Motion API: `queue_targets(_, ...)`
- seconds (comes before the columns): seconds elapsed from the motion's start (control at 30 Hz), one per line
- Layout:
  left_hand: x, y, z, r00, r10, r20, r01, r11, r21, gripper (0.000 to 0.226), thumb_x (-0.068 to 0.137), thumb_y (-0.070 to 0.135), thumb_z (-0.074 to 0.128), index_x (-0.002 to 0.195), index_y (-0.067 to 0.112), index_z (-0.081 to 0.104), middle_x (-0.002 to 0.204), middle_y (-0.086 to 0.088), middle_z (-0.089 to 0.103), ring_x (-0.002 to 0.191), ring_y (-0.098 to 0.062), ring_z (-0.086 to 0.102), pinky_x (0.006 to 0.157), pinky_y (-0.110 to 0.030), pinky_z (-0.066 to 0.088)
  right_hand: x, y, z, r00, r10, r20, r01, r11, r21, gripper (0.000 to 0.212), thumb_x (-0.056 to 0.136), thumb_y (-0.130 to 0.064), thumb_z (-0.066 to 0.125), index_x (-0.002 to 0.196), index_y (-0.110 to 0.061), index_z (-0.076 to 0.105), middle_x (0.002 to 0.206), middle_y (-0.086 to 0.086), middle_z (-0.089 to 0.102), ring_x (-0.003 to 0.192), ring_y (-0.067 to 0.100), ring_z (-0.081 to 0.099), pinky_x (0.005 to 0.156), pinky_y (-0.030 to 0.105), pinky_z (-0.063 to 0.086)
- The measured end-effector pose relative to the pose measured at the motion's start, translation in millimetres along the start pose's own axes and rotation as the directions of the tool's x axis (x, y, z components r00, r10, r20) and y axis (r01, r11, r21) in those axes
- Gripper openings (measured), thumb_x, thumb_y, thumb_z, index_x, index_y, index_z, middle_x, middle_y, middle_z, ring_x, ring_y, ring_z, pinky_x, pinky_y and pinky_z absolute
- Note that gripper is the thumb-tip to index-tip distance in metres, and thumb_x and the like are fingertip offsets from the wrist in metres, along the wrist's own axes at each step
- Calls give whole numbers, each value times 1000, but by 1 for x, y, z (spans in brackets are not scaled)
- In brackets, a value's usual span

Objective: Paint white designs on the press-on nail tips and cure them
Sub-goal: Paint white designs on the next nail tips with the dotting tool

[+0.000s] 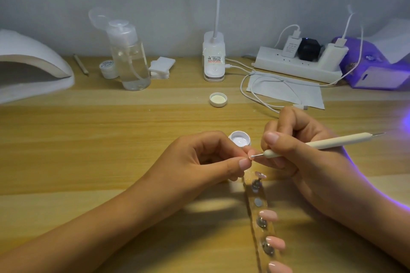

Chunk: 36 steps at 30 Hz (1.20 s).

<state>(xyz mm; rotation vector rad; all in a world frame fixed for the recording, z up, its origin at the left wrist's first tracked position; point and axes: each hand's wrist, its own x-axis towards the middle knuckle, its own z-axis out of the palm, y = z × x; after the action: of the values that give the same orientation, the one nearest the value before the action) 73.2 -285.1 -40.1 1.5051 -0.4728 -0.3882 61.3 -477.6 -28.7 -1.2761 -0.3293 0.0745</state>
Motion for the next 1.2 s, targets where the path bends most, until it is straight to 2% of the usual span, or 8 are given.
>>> queue_targets(0.17, 0, 1, 0, 1000, 6, -7, -6, 1000, -3, 7, 77, 21, 73, 78, 15, 72, 69, 3, 69, 67, -6, 62, 65, -16, 50, 0, -1, 1, 1000, 12, -10, -12, 999, 42, 21, 72, -17, 68, 59, -20, 52, 59, -2, 53, 52, 5, 50, 61, 20, 53)
queue_targets(0.3, 0, 2, 0, 1000, 10, -5, -10, 1000, 3, 6, 77, 23, 73, 78, 17, 73, 70, 3, 70, 67, -6, 63, 66, -16, 50, 1, -1, 1, 1000, 17, -5, -16, 1000, 7, 27, 72, -10, 74, 58, -21, 53, 60, -3, 56, 55, 3, 57, 61, 20, 54)
queue_targets(0.47, -1, 2, 0, 1000, 7, -5, -7, 1000, -3, 8, 76, 24, 74, 78, 16, 73, 69, 3, 69, 67, -5, 63, 65, -16, 50, 1, -1, 1, 1000, 15, -4, -15, 1000, 3, 27, 71, -10, 75, 58, -22, 54, 59, -4, 56, 56, 3, 58, 61, 20, 54)
queue_targets(0.6, 0, 3, 1, 1000, 2, -7, -2, 1000, -11, 5, 75, 23, 73, 77, 18, 73, 69, 4, 69, 66, -6, 62, 66, -16, 51, 1, -1, 1, 1000, 23, -4, -23, 999, 31, 20, 73, -17, 68, 59, -21, 54, 61, -3, 57, 56, 3, 59, 61, 20, 54)
queue_targets(0.87, -1, 4, 1, 1000, 4, -6, -4, 1000, -22, 5, 76, 22, 73, 75, 17, 73, 69, 2, 70, 66, -5, 63, 65, -15, 50, 0, -1, 1, 1000, 24, 3, -25, 999, 32, 20, 72, -16, 68, 60, -21, 53, 60, -3, 55, 54, 4, 54, 63, 21, 54)
queue_targets(0.97, -1, 4, 1, 1000, 1, -9, -1, 1000, -24, 6, 76, 20, 73, 75, 14, 72, 69, 2, 69, 66, -5, 63, 65, -15, 50, 1, -1, 0, 1000, 30, -5, -30, 999, 14, 24, 70, -11, 72, 59, -21, 52, 59, -2, 53, 53, 5, 51, 62, 21, 53)
queue_targets(1.13, -1, 4, 1, 1000, 2, -10, -2, 1000, -12, 6, 75, 22, 74, 74, 17, 72, 69, 3, 69, 65, -6, 62, 65, -16, 50, 1, -1, 1, 1000, 26, -7, -26, 999, 37, 21, 72, -17, 68, 59, -21, 53, 58, -2, 51, 51, 5, 49, 62, 21, 53)
queue_targets(1.2, -1, 4, 1, 1000, 5, -10, -5, 1000, -12, 6, 74, 24, 73, 74, 19, 72, 69, 3, 69, 65, -6, 62, 65, -16, 50, 1, -1, 2, 1000, 24, -7, -23, 999, 37, 24, 71, -13, 72, 58, -21, 53, 58, -2, 52, 51, 5, 50, 62, 21, 53)
